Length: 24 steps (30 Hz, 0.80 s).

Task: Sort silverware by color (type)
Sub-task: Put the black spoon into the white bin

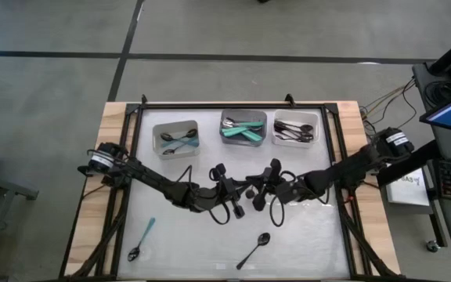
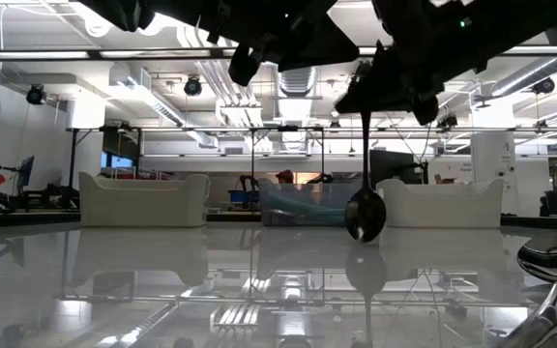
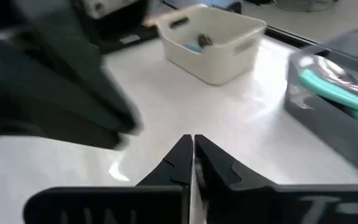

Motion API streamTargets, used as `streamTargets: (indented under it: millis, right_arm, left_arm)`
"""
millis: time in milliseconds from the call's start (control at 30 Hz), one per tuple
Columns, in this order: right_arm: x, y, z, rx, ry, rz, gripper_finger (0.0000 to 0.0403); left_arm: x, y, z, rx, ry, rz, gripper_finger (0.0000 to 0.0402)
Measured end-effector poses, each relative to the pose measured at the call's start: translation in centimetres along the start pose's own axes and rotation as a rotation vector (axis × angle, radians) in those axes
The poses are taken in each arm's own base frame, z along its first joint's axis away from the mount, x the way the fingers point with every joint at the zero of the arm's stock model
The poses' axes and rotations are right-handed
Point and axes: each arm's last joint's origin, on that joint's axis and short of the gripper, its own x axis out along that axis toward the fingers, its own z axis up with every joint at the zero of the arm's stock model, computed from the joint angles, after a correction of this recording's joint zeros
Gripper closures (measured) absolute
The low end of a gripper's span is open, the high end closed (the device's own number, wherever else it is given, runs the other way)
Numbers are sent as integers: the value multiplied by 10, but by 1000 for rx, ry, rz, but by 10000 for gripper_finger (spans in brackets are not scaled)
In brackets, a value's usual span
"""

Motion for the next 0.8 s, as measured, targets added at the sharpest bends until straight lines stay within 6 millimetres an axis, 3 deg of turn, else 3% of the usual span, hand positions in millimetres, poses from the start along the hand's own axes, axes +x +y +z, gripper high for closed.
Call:
streamTargets:
  millis: [200,600,800]
  right_arm:
    - [-12,-30,4,44,145,-147,394]
    - [-25,-41,7,6,221,-173,394]
    - [-33,-67,24,-16,222,-251,395]
  left_arm:
    - [-2,0,1,9,9,-1,401]
    - [-11,6,11,72,72,26,401]
    - [-20,5,21,78,69,39,401]
